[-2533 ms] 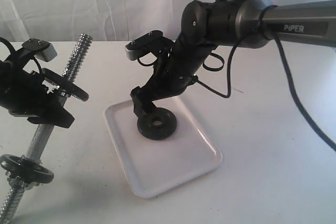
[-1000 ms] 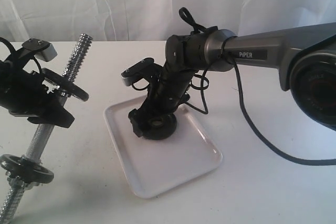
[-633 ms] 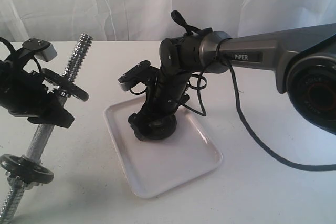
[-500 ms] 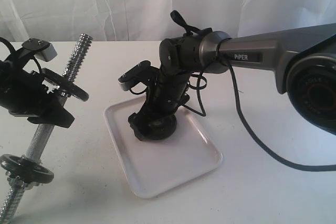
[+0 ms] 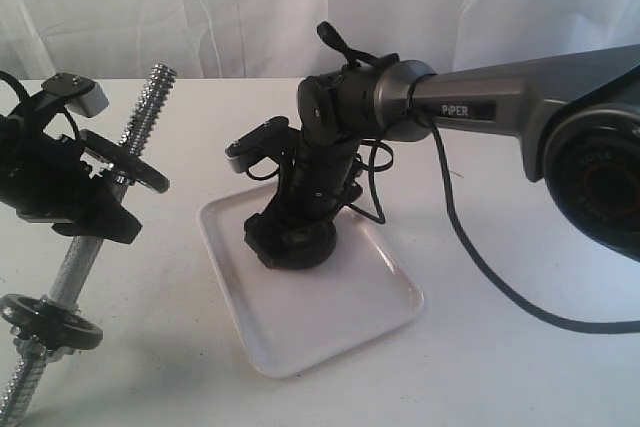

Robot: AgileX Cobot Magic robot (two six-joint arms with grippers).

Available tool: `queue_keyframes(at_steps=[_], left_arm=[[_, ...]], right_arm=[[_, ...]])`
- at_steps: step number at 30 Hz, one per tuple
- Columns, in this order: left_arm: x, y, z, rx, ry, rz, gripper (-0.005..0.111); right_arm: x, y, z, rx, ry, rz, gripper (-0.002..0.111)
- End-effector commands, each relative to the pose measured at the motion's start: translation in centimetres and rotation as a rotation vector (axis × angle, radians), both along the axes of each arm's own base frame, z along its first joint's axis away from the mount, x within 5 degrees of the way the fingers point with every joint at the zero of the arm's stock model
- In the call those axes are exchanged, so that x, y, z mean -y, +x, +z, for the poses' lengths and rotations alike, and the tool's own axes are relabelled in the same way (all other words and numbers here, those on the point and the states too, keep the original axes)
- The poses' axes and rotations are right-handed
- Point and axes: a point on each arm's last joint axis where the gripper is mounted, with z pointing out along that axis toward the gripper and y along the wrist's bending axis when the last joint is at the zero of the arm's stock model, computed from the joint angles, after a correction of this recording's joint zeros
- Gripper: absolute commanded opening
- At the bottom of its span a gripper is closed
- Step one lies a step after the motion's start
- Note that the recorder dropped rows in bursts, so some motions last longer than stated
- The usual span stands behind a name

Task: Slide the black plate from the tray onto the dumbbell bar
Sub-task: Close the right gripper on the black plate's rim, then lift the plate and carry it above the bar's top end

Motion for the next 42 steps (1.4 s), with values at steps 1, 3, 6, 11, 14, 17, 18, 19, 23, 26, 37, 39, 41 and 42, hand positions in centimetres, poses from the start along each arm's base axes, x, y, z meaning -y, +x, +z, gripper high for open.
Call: queue_keyframes(at_steps=[1,3,6,11,14,17,18,19,23,26,37,39,41,42], left_arm=[[0.6,-0.4,2.8,0.043,-0.105,0.019,0.0],[0.6,-0.4,2.8,0.044,-0.105,0.016,0.0],[0.5,-0.4,2.8,0.045,-0.099,0.014,0.0],[0.5,-0.4,2.8,0.062,-0.09,-0.009,0.0],[0.5,-0.4,2.8,0.071,-0.085,-0.022,0.0],[0.5,-0.4,2.8,0.073,-0.085,-0.021,0.0],[0.5,-0.4,2.8,0.073,-0.085,-0.021,0.0],[0.5,-0.4,2.8,0.073,-0.085,-0.021,0.0],[0.6,-0.6,2.8,0.062,-0.087,-0.045,0.0],[0.7,-0.9,2.8,0.051,-0.092,-0.082,0.0],[1.9,-1.5,3.5,0.103,-0.192,-0.226,0.0],[2.3,-1.7,3.5,0.105,-0.187,-0.25,0.0],[2.9,-1.9,3.4,0.112,-0.183,-0.283,0.0],[3.1,-2.0,3.4,0.117,-0.177,-0.294,0.0]], right_arm=[[0.3,-1.1,0.6,-0.128,-0.046,-0.014,0.0],[0.4,-1.1,2.1,-0.164,-0.038,-0.014,0.0],[0.7,-1.0,4.9,-0.181,-0.008,-0.02,0.0],[1.8,-0.8,11.2,-0.141,0.15,-0.052,0.0],[3.1,-0.8,14.7,-0.119,0.254,-0.059,0.0],[4.8,-0.8,17.2,-0.123,0.338,-0.059,0.0],[5.5,-0.7,17.7,-0.128,0.363,-0.064,0.0],[5.9,-0.6,18.2,-0.122,0.386,-0.066,0.0],[7.6,0.3,19.1,-0.133,0.512,-0.076,0.0],[8.3,0.8,19.8,-0.157,0.624,-0.092,0.0],[8.0,0.8,21.1,-0.191,0.803,-0.073,0.0],[7.9,0.8,21.3,-0.2,0.828,-0.074,0.0],[7.7,0.7,21.6,-0.215,0.867,-0.075,0.0],[7.6,0.7,21.7,-0.221,0.886,-0.076,0.0]])
